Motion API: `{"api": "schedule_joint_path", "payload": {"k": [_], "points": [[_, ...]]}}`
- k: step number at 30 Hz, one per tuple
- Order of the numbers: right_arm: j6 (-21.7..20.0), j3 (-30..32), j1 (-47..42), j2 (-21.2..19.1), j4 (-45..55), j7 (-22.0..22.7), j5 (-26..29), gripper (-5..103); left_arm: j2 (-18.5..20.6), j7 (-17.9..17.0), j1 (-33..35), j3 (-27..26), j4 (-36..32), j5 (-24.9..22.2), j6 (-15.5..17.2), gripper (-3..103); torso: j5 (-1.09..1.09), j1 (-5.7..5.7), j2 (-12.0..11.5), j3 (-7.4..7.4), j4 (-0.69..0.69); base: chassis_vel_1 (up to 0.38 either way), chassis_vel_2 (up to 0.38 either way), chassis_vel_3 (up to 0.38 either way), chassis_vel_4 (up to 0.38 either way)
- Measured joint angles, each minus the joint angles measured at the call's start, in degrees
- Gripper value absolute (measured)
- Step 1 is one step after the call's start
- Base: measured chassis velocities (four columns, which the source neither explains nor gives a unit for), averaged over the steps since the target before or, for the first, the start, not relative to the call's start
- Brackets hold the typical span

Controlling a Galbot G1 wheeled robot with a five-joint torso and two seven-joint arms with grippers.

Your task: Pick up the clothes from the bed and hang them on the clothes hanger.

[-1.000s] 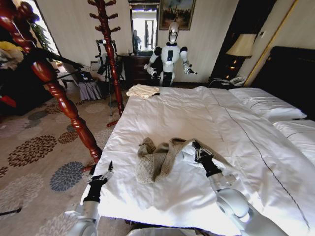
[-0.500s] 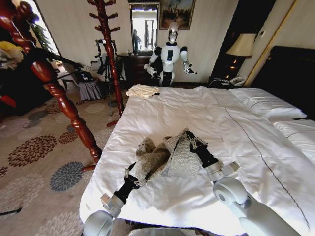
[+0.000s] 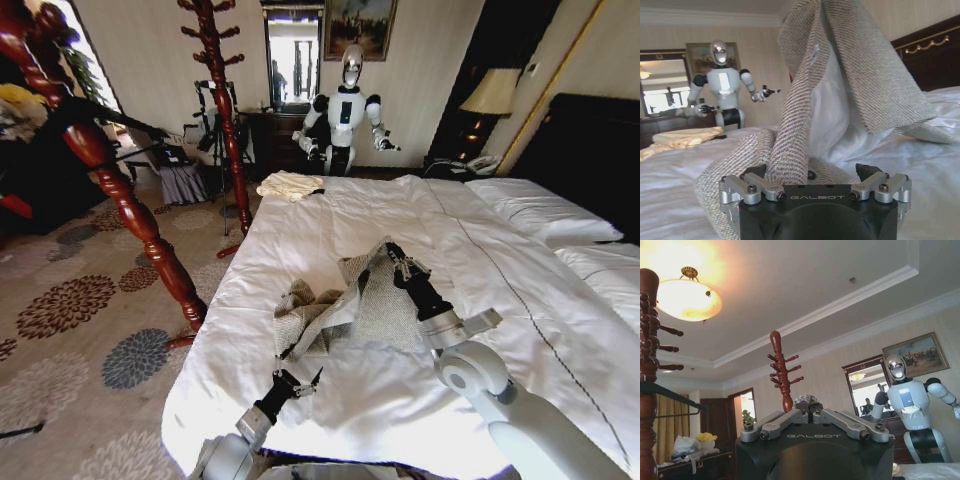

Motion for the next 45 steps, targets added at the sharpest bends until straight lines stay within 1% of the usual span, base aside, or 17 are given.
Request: {"api": "schedule_joint_path", "payload": {"k": [5,14,17,19,23,25,27,28,31,33,37,38,39,40,42,43,45], "points": [[-0.19,0.0,0.66,0.57,0.49,0.1,0.35,0,-2.78,-1.95,-0.15,-3.93,-0.21,-1.31,0.11,100,0.01,0.0,0.0,0.0,0.0,0.0,0.0,0.0,0.0],[-0.19,1.16,0.48,0.33,1.77,0.37,1.58,0,-2.02,-3.08,-2.73,-7.47,1.2,-7.75,2.88,103,0.0,0.0,0.0,0.0,-0.01,0.0,0.0,0.0,0.0],[-0.18,1.67,0.52,0.26,2.09,0.38,1.59,0,-2.19,-2.3,-2.43,-7.66,1.12,-7.97,3.02,89,0.0,0.0,0.0,0.0,-0.01,0.0,0.0,0.0,0.0],[-0.17,1.85,0.58,0.26,2.21,0.38,1.6,0,-2.37,-2.36,-2.18,-7.72,0.76,-7.95,3.02,89,0.0,0.0,0.0,0.0,0.0,0.0,0.0,0.0,0.0],[-0.03,2.52,0.62,0.63,2.7,0.34,1.71,0,-2.46,-3.29,-2.0,-8.74,-0.43,-8.1,3.18,67,0.0,0.0,0.01,0.0,0.0,0.0,0.0,0.0,0.0],[-0.01,2.66,0.52,0.8,2.85,0.32,1.71,0,-2.21,-3.36,-2.06,-8.99,-0.52,-8.19,3.28,67,0.0,0.0,0.01,0.0,0.0,0.0,0.0,0.0,0.0],[-0.01,2.86,-0.04,1.04,3.14,0.25,1.63,0,-1.5,-3.4,-2.12,-9.32,-0.64,-8.69,3.54,56,0.0,0.0,0.01,0.0,0.0,0.0,0.0,0.0,0.0],[-0.01,2.86,-0.04,1.04,3.14,0.25,1.63,0,-1.5,-3.4,-2.12,-9.32,-0.64,-8.69,3.54,56,0.0,0.0,0.01,0.0,0.0,0.0,0.0,0.0,0.0],[0.02,3.14,-1.5,1.08,3.42,0.08,0.78,0,-0.64,-3.42,-2.24,-9.6,-1.36,-10.43,4.32,39,0.0,0.0,0.01,0.0,0.0,0.0,0.0,0.0,0.0],[0.03,3.18,-1.77,1.08,3.52,0.04,0.64,0,-0.5,-3.49,-2.37,-9.74,-1.53,-10.82,4.55,39,0.0,-0.01,0.01,0.0,0.0,0.0,0.0,0.0,0.0],[0.11,3.49,-2.8,0.9,4.05,-0.18,0.39,0,0.79,-3.72,-2.83,-10.43,-3.05,-13.12,5.94,18,0.0,-0.01,0.01,0.0,0.0,0.0,0.0,0.0,0.0],[0.11,3.49,-2.8,0.9,4.05,-0.18,0.39,0,0.79,-3.72,-2.83,-10.43,-3.05,-13.12,5.94,18,0.0,-0.01,0.01,0.0,0.0,0.0,0.0,0.0,0.0],[0.12,3.49,-2.82,0.82,4.09,-0.2,0.39,0,1.11,-3.71,-2.81,-10.53,-3.52,-13.83,6.2,18,-0.01,-0.01,0.01,0.0,0.0,0.0,0.0,0.0,0.0],[0.13,3.59,-2.83,0.67,4.2,-0.21,0.42,0,2.44,-3.68,-2.77,-10.85,-5.26,-16.47,7.01,7,-0.01,-0.01,0.0,0.0,0.0,0.0,0.0,0.0,0.0],[0.14,4.11,-2.82,0.41,4.27,-0.21,0.73,0,5.03,-3.6,-2.67,-11.37,-8.34,-20.8,8.2,3,-0.02,0.0,0.01,0.0,0.0,0.0,0.0,0.0,0.0],[0.14,4.11,-2.82,0.41,4.27,-0.21,0.73,0,5.03,-3.6,-2.67,-11.37,-8.34,-20.8,8.2,3,-0.02,0.0,0.01,0.0,0.0,0.0,0.0,0.0,0.0],[0.14,4.83,-2.74,0.1,4.28,-0.2,1.24,0,8.51,-3.0,-2.48,-12.79,-12.57,-25.95,9.6,1,0.0,-0.01,0.0,0.0,0.0,0.0,0.0,0.0,0.0]]}}
